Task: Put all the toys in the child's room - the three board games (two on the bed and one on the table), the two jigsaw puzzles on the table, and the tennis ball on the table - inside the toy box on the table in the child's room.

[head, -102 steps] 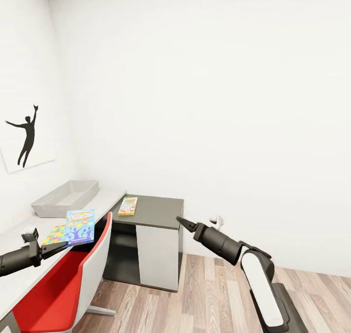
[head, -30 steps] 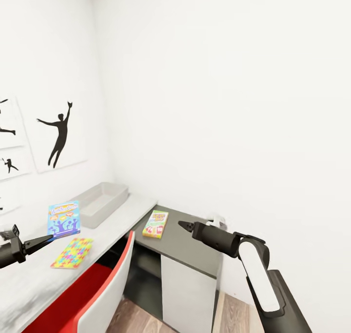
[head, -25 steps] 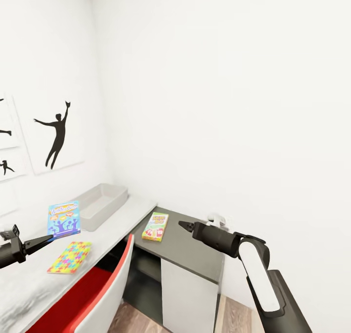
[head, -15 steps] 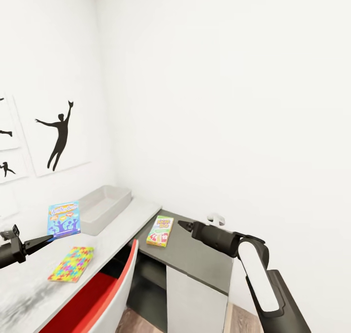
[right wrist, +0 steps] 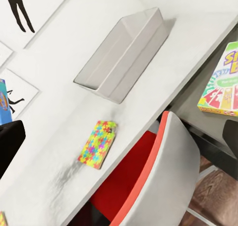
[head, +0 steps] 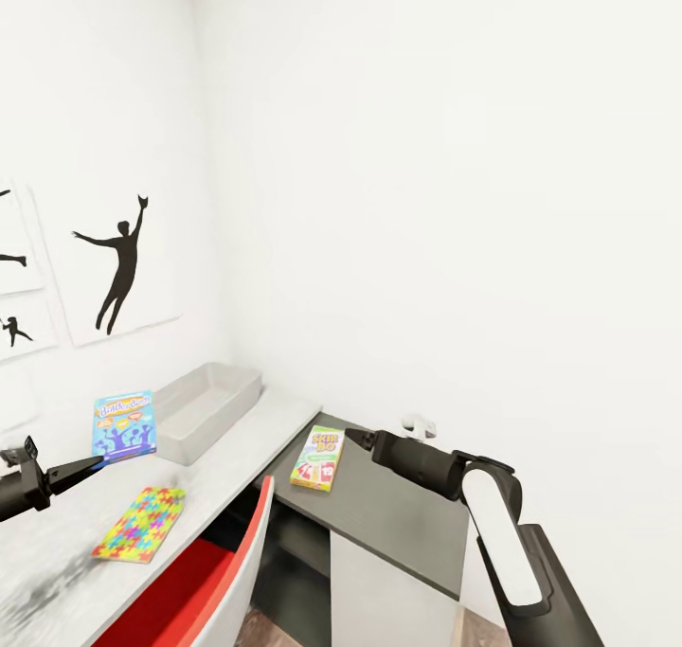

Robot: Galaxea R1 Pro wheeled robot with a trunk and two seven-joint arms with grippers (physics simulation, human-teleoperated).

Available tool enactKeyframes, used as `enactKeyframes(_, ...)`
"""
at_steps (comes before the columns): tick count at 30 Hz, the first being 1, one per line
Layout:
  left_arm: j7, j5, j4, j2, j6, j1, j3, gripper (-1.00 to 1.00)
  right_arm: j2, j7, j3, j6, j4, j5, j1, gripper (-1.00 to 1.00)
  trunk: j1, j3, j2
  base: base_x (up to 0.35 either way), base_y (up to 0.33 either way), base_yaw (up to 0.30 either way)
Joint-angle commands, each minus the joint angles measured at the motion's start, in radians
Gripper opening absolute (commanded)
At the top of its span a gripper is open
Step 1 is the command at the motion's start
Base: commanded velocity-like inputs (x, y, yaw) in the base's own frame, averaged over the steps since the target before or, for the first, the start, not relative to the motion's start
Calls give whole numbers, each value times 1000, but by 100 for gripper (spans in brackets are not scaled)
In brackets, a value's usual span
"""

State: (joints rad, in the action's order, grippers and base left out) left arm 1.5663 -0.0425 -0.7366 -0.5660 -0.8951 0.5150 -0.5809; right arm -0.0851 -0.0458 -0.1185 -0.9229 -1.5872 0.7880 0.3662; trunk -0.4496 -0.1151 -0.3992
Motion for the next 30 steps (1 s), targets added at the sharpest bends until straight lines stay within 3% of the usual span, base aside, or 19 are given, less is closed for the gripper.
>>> enactKeyframes(1,4,1,0,0,-10,0,-1,-100,1,-5,0,-4,-1,5,0,100,0,0,-1,6,0,0)
enactKeyframes(8,4,2,0,0,-10,0,0,-100,-1,-5,0,-4,-1,5,0,100,0,0,-1,84,-1,177)
enactKeyframes(30,4,3,0,8,-7,0,1,-100,3,-5,0,-4,0,4,0,100,0,2,-1,202,-40,279)
